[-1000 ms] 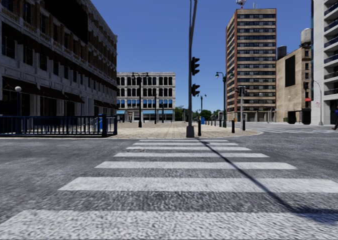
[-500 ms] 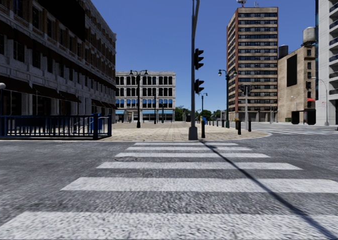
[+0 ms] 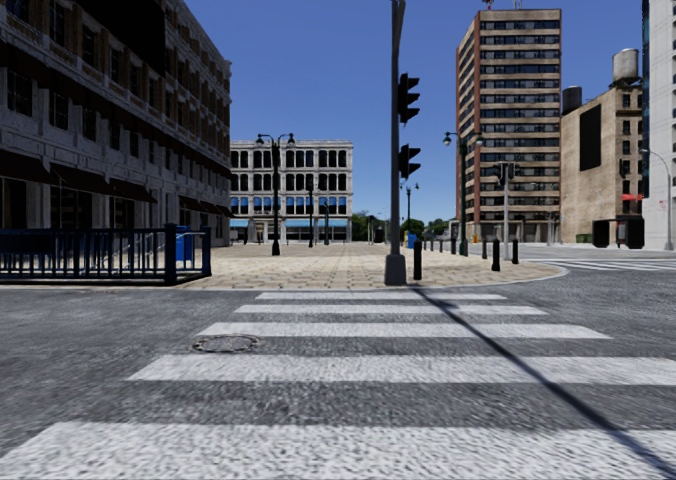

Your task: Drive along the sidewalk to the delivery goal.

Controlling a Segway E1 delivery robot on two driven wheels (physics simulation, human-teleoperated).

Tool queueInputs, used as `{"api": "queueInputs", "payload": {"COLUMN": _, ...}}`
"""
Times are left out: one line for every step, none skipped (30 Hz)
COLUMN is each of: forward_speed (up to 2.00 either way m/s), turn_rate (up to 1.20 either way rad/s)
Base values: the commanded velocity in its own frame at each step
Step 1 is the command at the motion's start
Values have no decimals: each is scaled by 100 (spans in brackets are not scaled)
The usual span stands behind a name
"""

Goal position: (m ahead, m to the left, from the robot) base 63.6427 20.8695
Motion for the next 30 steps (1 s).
{"api": "queueInputs", "payload": {"forward_speed": 200, "turn_rate": 0}}
{"api": "queueInputs", "payload": {"forward_speed": 200, "turn_rate": 0}}
{"api": "queueInputs", "payload": {"forward_speed": 200, "turn_rate": 0}}
{"api": "queueInputs", "payload": {"forward_speed": 200, "turn_rate": 0}}
{"api": "queueInputs", "payload": {"forward_speed": 200, "turn_rate": 0}}
{"api": "queueInputs", "payload": {"forward_speed": 200, "turn_rate": 0}}
{"api": "queueInputs", "payload": {"forward_speed": 200, "turn_rate": 0}}
{"api": "queueInputs", "payload": {"forward_speed": 200, "turn_rate": 0}}
{"api": "queueInputs", "payload": {"forward_speed": 200, "turn_rate": 0}}
{"api": "queueInputs", "payload": {"forward_speed": 200, "turn_rate": 0}}
{"api": "queueInputs", "payload": {"forward_speed": 200, "turn_rate": 0}}
{"api": "queueInputs", "payload": {"forward_speed": 200, "turn_rate": 13}}
{"api": "queueInputs", "payload": {"forward_speed": 200, "turn_rate": 27}}
{"api": "queueInputs", "payload": {"forward_speed": 200, "turn_rate": 27}}
{"api": "queueInputs", "payload": {"forward_speed": 200, "turn_rate": 38}}
{"api": "queueInputs", "payload": {"forward_speed": 200, "turn_rate": 43}}
{"api": "queueInputs", "payload": {"forward_speed": 200, "turn_rate": 44}}
{"api": "queueInputs", "payload": {"forward_speed": 200, "turn_rate": 44}}
{"api": "queueInputs", "payload": {"forward_speed": 200, "turn_rate": 44}}
{"api": "queueInputs", "payload": {"forward_speed": 200, "turn_rate": 44}}
{"api": "queueInputs", "payload": {"forward_speed": 200, "turn_rate": 44}}
{"api": "queueInputs", "payload": {"forward_speed": 200, "turn_rate": 44}}
{"api": "queueInputs", "payload": {"forward_speed": 200, "turn_rate": 26}}
{"api": "queueInputs", "payload": {"forward_speed": 200, "turn_rate": 12}}
{"api": "queueInputs", "payload": {"forward_speed": 200, "turn_rate": 12}}
{"api": "queueInputs", "payload": {"forward_speed": 200, "turn_rate": 0}}
{"api": "queueInputs", "payload": {"forward_speed": 200, "turn_rate": 0}}
{"api": "queueInputs", "payload": {"forward_speed": 200, "turn_rate": 0}}
{"api": "queueInputs", "payload": {"forward_speed": 200, "turn_rate": 0}}
{"api": "queueInputs", "payload": {"forward_speed": 200, "turn_rate": 0}}
